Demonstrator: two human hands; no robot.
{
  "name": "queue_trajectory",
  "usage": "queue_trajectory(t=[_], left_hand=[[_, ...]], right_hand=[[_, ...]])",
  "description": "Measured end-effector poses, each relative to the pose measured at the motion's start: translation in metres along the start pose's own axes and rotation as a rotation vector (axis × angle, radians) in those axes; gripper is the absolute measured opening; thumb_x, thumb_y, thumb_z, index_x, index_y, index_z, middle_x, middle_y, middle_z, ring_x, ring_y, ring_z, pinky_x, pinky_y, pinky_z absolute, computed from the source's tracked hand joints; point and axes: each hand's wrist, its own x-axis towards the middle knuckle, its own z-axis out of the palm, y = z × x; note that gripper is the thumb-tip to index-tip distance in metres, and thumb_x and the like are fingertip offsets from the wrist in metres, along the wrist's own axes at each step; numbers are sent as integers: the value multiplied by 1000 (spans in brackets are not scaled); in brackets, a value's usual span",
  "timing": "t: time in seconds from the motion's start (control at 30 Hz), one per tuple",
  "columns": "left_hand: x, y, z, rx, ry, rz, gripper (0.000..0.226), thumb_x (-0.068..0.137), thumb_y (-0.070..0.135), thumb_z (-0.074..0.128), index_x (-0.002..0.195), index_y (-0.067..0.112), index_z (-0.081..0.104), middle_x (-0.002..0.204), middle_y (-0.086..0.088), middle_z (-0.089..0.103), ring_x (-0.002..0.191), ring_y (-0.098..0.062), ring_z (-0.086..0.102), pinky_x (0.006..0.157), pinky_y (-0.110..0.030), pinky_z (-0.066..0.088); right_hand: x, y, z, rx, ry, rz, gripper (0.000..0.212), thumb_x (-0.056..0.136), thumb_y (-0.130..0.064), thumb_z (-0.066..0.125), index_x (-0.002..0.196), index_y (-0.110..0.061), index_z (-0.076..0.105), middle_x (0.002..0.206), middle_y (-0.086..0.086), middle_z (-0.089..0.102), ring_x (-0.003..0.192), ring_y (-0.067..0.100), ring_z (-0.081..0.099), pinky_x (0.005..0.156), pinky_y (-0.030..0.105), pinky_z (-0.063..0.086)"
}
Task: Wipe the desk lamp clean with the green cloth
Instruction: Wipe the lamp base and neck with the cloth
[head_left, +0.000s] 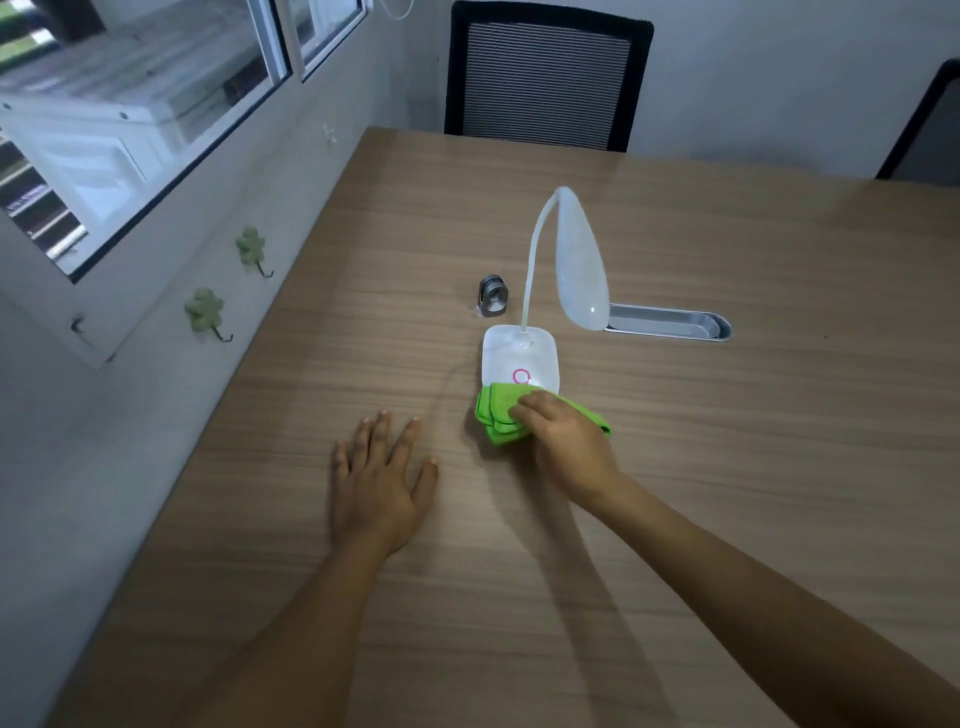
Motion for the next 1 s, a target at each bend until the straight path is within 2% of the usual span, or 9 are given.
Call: queue_trajectory(t=[0.17,0.23,0.33,0.4,0.47,0.57,0.8,0.9,1.0], left_hand=[[1,0,1,-16,8,7,67,83,61,23,144,36,34,157,-4,28,146,-24,21,116,-48,11],[0,-1,0,-20,7,7,66,83,61,24,144,37,34,158,-2,28,147,-23,20,116,-46,9],[0,-2,1,-24,11,5,64,84,61,27,143,38,35,157,-1,30,146,-23,22,116,-45,10],[1,-2,2,-27,18,4,63,84,60,28,142,38,37,156,-2,33,145,-23,25,115,-46,12],[1,-2,3,-32,31,5,62,83,60,31,140,37,41,154,-4,36,144,-25,29,114,-47,14],[1,-2,4,-20,49,7,62,82,59,33,139,37,42,152,-4,39,142,-26,31,114,-48,18],[2,-2,5,-19,59,8,62,83,58,32,140,36,42,152,-5,39,142,-26,31,114,-49,18],[1,-4,5,-17,55,15,62,83,59,31,140,36,41,153,-5,38,143,-25,30,114,-47,15],[1,-3,5,-18,65,15,62,83,59,31,140,36,42,152,-5,39,142,-26,32,113,-48,17]], right_hand=[[45,-9,-12,-57,103,31,22,66,-7,60,84,-3,72,91,17,75,85,31,73,64,31,60],[74,-9,-3,-89,-6,41,29,54,0,77,82,-2,71,89,17,74,85,32,72,67,33,60],[92,-9,13,-138,-152,95,36,35,3,83,67,-5,71,71,13,72,67,28,72,52,24,56],[89,-9,21,-165,-184,67,24,43,-1,80,64,-5,69,66,13,70,64,29,71,50,24,55],[75,-6,23,-176,-189,-2,15,65,-9,58,70,-6,71,72,13,73,72,32,72,58,29,58],[44,-1,23,-228,-123,-87,38,71,-15,39,81,-10,75,85,10,76,84,28,73,68,30,60],[30,9,-4,-112,251,-170,31,76,-9,45,87,-5,74,91,13,75,86,28,72,67,28,57],[64,5,0,-143,165,-103,29,71,-13,48,84,-7,73,88,10,76,80,26,72,62,26,57],[93,0,16,-201,-78,-38,17,52,-5,72,68,-6,72,74,11,74,67,29,71,54,27,58]])
